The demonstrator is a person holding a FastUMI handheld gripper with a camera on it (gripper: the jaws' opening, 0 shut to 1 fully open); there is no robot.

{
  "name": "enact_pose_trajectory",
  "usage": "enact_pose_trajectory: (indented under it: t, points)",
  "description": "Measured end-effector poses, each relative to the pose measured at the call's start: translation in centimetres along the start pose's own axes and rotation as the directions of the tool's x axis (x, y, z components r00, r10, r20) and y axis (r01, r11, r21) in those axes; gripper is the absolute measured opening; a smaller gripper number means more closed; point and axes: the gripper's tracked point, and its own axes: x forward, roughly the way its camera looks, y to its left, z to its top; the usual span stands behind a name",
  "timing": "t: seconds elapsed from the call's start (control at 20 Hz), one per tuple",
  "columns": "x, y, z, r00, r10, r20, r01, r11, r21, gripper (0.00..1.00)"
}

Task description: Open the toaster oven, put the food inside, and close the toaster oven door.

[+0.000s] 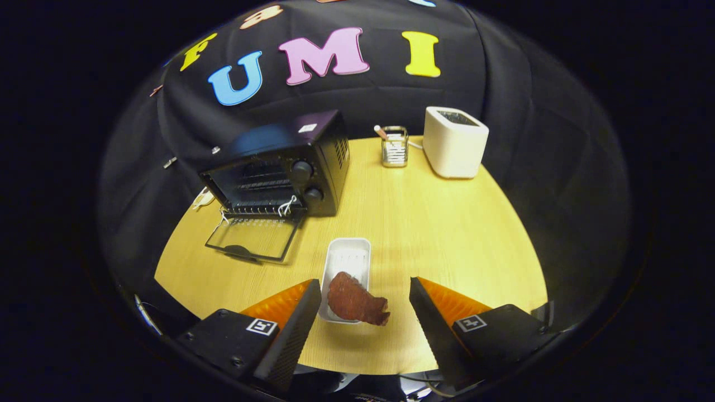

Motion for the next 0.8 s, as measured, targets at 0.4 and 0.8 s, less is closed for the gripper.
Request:
enact_pose_trajectory:
  t: [0.4,0.8]
  points:
    - [3.7,-0.7,-4.3,0.955,0.22,-0.2,-0.19,0.968,0.162,0.89]
    - [5.1,-0.9,-4.1,0.925,0.3,-0.233,-0.227,0.929,0.294,0.28]
